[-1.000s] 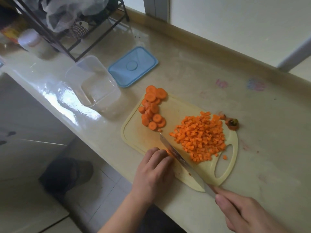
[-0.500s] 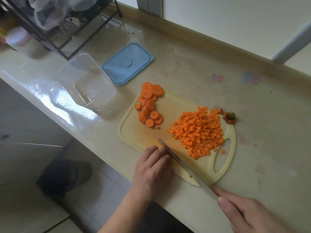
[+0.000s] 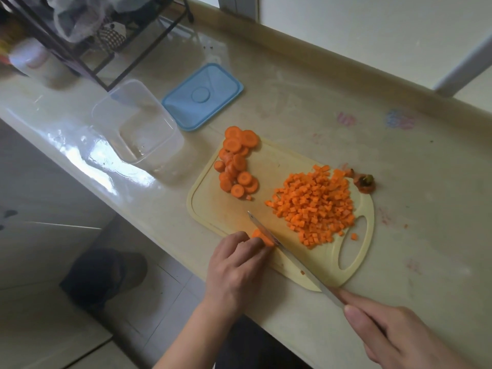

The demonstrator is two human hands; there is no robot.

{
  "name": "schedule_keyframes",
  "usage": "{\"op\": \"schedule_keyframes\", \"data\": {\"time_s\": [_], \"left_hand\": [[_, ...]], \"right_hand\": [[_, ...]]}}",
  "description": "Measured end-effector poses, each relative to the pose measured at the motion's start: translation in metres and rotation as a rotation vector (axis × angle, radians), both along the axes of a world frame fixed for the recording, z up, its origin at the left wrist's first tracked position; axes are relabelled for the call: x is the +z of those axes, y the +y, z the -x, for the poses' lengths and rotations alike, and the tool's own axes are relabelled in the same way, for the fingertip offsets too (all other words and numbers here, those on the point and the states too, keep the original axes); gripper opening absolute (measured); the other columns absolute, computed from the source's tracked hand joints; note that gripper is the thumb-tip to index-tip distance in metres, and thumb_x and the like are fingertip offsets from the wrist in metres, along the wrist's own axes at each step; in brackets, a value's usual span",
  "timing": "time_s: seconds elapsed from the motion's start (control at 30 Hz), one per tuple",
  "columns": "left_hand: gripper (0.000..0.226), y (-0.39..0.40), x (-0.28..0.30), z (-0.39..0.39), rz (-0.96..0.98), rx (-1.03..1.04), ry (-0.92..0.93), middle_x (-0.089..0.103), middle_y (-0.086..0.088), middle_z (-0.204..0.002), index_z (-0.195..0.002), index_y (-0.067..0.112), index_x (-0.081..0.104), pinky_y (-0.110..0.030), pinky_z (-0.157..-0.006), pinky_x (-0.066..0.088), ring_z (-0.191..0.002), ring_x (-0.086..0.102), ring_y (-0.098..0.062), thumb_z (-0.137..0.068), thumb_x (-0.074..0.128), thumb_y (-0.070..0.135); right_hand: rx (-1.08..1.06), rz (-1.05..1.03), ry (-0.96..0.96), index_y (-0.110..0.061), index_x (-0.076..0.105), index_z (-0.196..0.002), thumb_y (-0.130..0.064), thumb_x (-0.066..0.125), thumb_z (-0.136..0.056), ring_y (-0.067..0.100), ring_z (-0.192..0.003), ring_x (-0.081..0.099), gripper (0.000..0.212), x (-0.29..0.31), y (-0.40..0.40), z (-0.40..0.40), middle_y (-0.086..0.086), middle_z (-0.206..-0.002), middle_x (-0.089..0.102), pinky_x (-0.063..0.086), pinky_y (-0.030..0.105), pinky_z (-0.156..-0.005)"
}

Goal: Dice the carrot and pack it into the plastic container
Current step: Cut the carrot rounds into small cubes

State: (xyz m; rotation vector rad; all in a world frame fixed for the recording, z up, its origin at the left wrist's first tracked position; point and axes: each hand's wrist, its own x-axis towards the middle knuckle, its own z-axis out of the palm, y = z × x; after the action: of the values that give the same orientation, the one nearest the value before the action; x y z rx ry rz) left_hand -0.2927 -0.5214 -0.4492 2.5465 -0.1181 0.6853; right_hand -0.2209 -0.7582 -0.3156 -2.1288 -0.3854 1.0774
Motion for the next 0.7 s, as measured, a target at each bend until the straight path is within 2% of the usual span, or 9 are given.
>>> {"op": "schedule_keyframes", "data": {"time_s": [0.07,0.1,0.13,0.2,0.3,0.37,0.5,0.7], "left_hand": [[0.029,0.003,0.000,0.000,-0.016,-0.014,0.008,0.075,-0.010,-0.108,-0.104,0.003,0.079,-0.040,-0.078,0.055,-0.091,0.066,-0.033,-0.106,0.051,0.013],[0.030,0.004,0.001,0.001,-0.019,-0.024,0.019,0.074,-0.010,-0.110,-0.105,0.003,0.079,-0.040,-0.078,0.055,-0.092,0.067,-0.033,-0.106,0.051,0.012],[0.028,0.005,0.002,0.001,-0.020,-0.031,0.030,0.074,-0.009,-0.111,-0.105,0.003,0.079,-0.040,-0.078,0.055,-0.093,0.068,-0.033,-0.105,0.052,0.011],[0.020,0.006,0.002,0.002,-0.021,-0.046,0.048,0.073,-0.009,-0.114,-0.106,0.002,0.078,-0.040,-0.081,0.056,-0.098,0.069,-0.033,-0.100,0.060,0.005],[0.019,0.006,0.003,0.002,-0.019,-0.047,0.066,0.073,-0.010,-0.116,-0.106,0.001,0.078,-0.041,-0.083,0.057,-0.104,0.069,-0.033,-0.088,0.073,-0.001],[0.020,0.004,0.004,0.001,-0.014,-0.043,0.060,0.073,-0.011,-0.112,-0.104,0.001,0.078,-0.041,-0.083,0.057,-0.102,0.069,-0.033,-0.084,0.075,-0.003],[0.027,0.002,0.002,0.000,0.006,-0.029,0.072,0.073,-0.012,-0.110,-0.104,0.000,0.077,-0.041,-0.082,0.056,-0.100,0.068,-0.034,-0.078,0.081,-0.007],[0.017,0.001,0.000,-0.002,0.024,-0.018,0.063,0.072,-0.013,-0.111,-0.105,-0.001,0.077,-0.041,-0.083,0.055,-0.098,0.067,-0.034,-0.089,0.068,0.000]], "right_hand": [[0.005,-0.018,-0.018,-0.059,0.052,-0.122,-0.081,0.028,-0.073,-0.025,-0.070,0.052,0.058,0.002,-0.002,-0.001,-0.048,-0.055,0.047,0.034,-0.003,-0.063],[-0.001,-0.013,-0.026,-0.065,0.050,-0.119,-0.093,0.021,-0.063,-0.027,-0.074,0.052,0.069,0.002,-0.003,-0.001,-0.049,-0.060,0.049,0.034,-0.004,-0.065],[-0.008,0.000,-0.037,-0.071,0.048,-0.116,-0.097,0.016,-0.058,-0.029,-0.082,0.051,0.072,0.000,-0.005,0.000,-0.051,-0.071,0.053,0.034,-0.005,-0.070],[0.012,0.013,-0.066,-0.076,0.042,-0.116,-0.098,0.014,-0.059,-0.029,-0.105,0.046,0.067,-0.007,-0.008,0.002,-0.048,-0.099,0.058,0.032,-0.006,-0.082],[0.035,0.026,-0.098,-0.075,0.040,-0.118,-0.095,0.017,-0.064,-0.028,-0.118,0.036,0.062,-0.015,-0.012,0.005,-0.045,-0.115,0.055,0.028,-0.005,-0.092],[0.042,0.038,-0.117,-0.076,0.039,-0.118,-0.094,0.016,-0.065,-0.029,-0.120,0.034,0.060,-0.018,-0.012,0.006,-0.045,-0.116,0.054,0.027,-0.005,-0.093],[0.010,0.030,-0.120,-0.078,0.039,-0.116,-0.096,0.015,-0.063,-0.030,-0.113,0.039,0.061,-0.015,-0.009,0.009,-0.047,-0.111,0.055,0.029,-0.007,-0.087],[0.001,0.012,-0.123,-0.077,0.040,-0.115,-0.095,0.018,-0.064,-0.030,-0.112,0.041,0.058,-0.011,-0.003,0.009,-0.053,-0.109,0.051,0.031,-0.006,-0.086]]}}
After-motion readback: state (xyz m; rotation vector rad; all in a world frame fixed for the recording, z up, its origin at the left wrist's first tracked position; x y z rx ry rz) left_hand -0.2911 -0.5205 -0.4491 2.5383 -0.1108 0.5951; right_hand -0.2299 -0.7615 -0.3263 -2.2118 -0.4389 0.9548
